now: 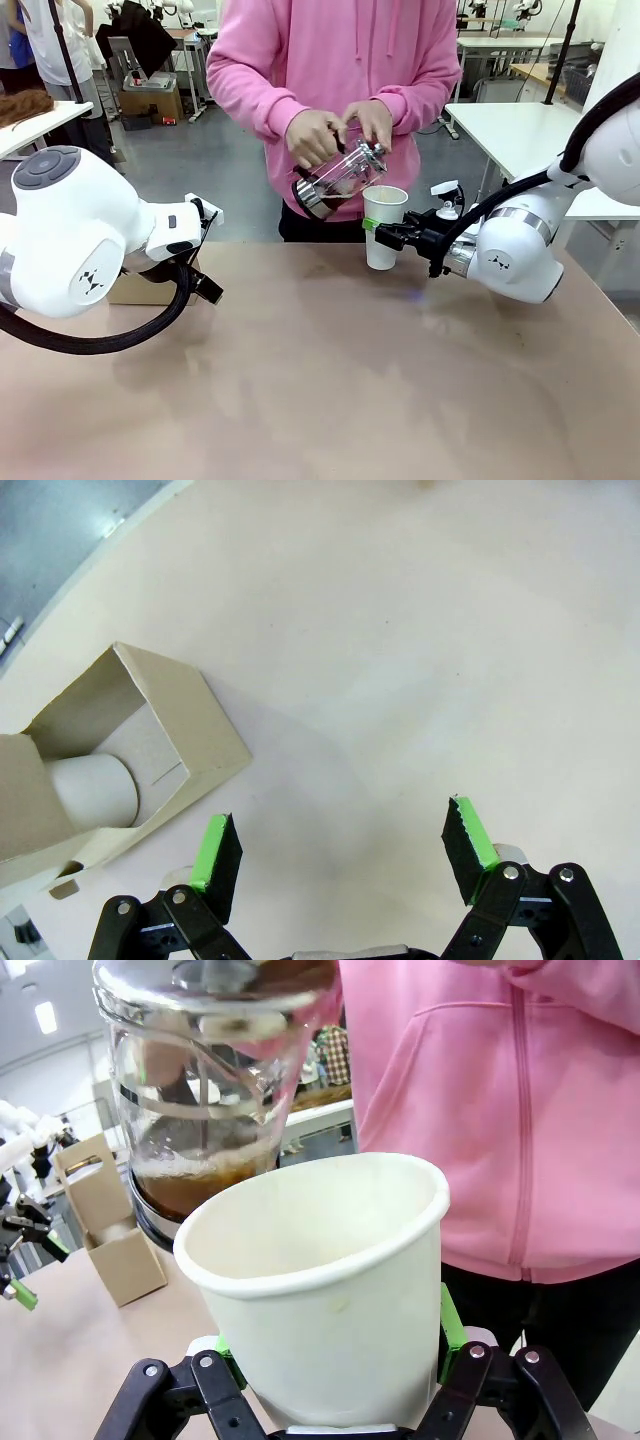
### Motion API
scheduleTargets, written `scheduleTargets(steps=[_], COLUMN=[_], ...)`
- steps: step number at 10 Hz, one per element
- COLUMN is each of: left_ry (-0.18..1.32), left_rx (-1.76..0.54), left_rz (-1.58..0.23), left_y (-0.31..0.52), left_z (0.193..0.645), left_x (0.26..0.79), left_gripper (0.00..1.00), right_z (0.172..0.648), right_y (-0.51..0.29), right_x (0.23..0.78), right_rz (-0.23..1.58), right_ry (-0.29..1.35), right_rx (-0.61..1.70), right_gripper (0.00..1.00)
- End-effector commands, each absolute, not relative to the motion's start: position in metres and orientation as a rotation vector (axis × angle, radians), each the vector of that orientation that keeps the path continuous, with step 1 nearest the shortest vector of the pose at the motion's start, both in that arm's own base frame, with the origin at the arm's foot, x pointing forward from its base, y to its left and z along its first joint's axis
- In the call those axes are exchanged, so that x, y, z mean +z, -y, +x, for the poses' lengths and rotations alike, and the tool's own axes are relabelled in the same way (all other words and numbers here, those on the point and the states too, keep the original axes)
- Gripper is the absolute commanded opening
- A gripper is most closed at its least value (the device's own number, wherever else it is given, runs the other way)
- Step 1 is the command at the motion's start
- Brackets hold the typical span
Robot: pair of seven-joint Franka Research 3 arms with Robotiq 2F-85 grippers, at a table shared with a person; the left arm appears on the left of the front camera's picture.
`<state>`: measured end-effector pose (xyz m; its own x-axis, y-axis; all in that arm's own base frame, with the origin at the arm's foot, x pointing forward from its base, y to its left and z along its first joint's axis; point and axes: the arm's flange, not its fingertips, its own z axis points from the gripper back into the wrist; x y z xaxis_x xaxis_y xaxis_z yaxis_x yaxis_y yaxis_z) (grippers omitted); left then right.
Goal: Pour a drink into a cup and package it in a carrier.
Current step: When a person places the Paper Cup Lid on the 600 ml Paper Cup , lift the 600 ml Paper Cup.
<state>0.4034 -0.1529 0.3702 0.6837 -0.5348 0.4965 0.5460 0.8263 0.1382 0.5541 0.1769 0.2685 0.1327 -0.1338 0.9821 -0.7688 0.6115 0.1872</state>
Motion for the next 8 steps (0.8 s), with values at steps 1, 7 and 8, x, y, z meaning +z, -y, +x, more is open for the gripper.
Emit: scheduleTargets(steps=[1, 7, 8], left_ry=[0.550, 0.550, 0.550], left_rx=[-0.605, -0.605, -0.605], left_rz=[-0.024, -0.024, -0.024], left_y=[0.1522, 0.1522, 0.1522], left_z=[0.4033, 0.4033, 0.4033], left_x=[0.3705, 0.3705, 0.3705], left_gripper=[1.00, 1.00, 1.00], right_z=[0.5540, 0.5540, 0.5540], right_y=[-0.1807, -0.1807, -0.1807], right_x=[0.2705, 0.2705, 0.2705], right_rz=[0.829, 0.829, 0.829], right_ry=[1.397, 1.397, 1.397], right_rx=[0.534, 0.534, 0.534], right_gripper=[0.80, 0.80, 0.80])
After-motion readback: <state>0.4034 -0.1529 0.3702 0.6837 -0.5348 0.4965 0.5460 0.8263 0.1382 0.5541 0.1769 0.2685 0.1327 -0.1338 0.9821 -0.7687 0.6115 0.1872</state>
